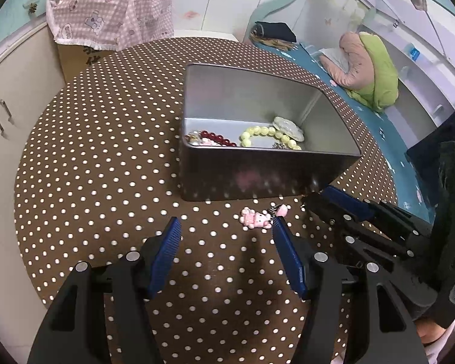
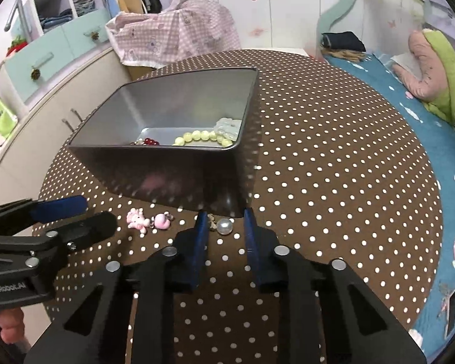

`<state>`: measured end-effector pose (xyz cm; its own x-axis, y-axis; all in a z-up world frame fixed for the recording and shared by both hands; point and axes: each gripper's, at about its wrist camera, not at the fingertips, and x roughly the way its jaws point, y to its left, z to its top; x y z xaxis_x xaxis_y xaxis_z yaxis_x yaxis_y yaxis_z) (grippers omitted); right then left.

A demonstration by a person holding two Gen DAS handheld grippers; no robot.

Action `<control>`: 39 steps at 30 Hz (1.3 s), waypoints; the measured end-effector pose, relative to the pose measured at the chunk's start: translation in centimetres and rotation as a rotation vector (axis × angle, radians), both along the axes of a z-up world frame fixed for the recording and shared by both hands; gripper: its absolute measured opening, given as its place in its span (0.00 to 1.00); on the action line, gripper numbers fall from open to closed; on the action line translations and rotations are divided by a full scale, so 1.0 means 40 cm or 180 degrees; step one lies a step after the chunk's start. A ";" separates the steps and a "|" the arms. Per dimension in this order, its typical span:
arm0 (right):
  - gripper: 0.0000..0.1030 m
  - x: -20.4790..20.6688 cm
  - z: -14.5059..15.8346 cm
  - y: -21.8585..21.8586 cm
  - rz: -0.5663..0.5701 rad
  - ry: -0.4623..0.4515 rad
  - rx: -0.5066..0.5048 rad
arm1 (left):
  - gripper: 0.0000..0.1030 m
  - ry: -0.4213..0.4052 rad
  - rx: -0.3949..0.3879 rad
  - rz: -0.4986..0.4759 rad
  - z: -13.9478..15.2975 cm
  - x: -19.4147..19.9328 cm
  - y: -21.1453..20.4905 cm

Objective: Organize jewelry
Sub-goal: 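Grasp the small pearl earring with the right tool while the left tool grasps the pink flower charm, then carry the pearl earring and pink flower charm over the tin with both tools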

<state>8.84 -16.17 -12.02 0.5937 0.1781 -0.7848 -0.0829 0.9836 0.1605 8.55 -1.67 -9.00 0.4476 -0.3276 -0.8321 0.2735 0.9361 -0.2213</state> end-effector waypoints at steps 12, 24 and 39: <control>0.13 -0.029 0.016 -0.110 -0.0289 0.0060 0.0112 | 0.58 -0.0039 0.0148 -0.0185 -0.015 0.006 -0.080; 0.13 -0.037 0.024 -0.165 -0.0435 0.0029 0.0176 | 0.03 0.0034 0.0090 -0.0276 -0.020 0.009 -0.080; 0.13 -0.043 0.039 -0.195 -0.0535 -0.0008 0.0205 | 0.03 -0.0065 -0.0078 -0.0303 0.018 -0.007 -0.058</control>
